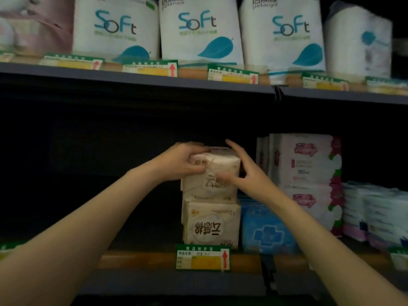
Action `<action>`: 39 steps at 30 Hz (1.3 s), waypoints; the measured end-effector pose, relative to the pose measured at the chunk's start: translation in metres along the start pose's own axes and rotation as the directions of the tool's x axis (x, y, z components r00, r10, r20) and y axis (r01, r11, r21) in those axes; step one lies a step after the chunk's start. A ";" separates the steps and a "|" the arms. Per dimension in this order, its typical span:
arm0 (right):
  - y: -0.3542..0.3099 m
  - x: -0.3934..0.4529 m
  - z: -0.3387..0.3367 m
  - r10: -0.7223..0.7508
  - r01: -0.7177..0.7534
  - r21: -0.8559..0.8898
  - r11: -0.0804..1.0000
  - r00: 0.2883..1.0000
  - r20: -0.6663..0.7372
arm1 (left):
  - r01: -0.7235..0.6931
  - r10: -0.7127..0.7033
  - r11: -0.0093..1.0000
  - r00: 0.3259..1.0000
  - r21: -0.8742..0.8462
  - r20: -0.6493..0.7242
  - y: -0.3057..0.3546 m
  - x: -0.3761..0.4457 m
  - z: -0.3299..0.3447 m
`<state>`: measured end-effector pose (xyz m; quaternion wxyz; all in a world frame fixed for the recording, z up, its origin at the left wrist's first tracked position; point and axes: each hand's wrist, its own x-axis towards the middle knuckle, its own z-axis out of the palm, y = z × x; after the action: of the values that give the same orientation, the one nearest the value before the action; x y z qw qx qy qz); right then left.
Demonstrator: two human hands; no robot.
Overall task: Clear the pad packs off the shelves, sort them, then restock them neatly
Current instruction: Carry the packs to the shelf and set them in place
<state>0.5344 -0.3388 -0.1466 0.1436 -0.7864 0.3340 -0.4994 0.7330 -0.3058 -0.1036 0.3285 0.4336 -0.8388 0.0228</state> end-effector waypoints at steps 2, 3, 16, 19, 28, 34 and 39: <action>0.008 0.000 0.001 0.036 -0.037 -0.127 0.991 0.999 -0.007 | -0.027 0.029 0.998 0.999 0.052 -0.037 0.004 0.001 0.010; 0.011 0.001 0.001 0.060 -0.061 -0.134 0.989 0.998 -0.012 | -0.018 0.021 0.998 0.998 0.056 -0.061 0.002 0.001 0.015; 0.007 0.000 0.018 0.217 -0.225 -0.092 0.970 0.972 -0.093 | 0.178 -0.239 0.936 0.955 -0.305 -0.176 -0.015 -0.044 0.069; 0.001 -0.006 0.020 0.208 -0.224 -0.115 0.968 0.968 -0.140 | 0.161 -0.227 0.948 0.946 -0.273 -0.230 -0.009 -0.045 0.076; -0.034 -0.035 0.025 0.102 -0.176 -0.352 0.919 0.970 -0.219 | 0.181 -0.237 0.959 0.934 -0.219 -0.269 0.006 -0.084 0.063; -0.046 -0.078 0.036 -0.002 -0.113 -0.505 0.856 0.975 -0.223 | 0.135 -0.224 0.963 0.881 -0.231 -0.417 0.005 -0.137 0.068; -0.040 -0.174 0.069 -0.143 0.090 -0.534 0.841 0.988 -0.059 | 0.030 -0.090 0.991 0.870 -0.131 -0.485 0.005 -0.244 0.114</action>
<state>0.5617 -0.2007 -0.2757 -0.1255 -0.7893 0.4169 -0.4330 0.7686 -0.1656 -0.3314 0.5561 0.4192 -0.7141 0.0716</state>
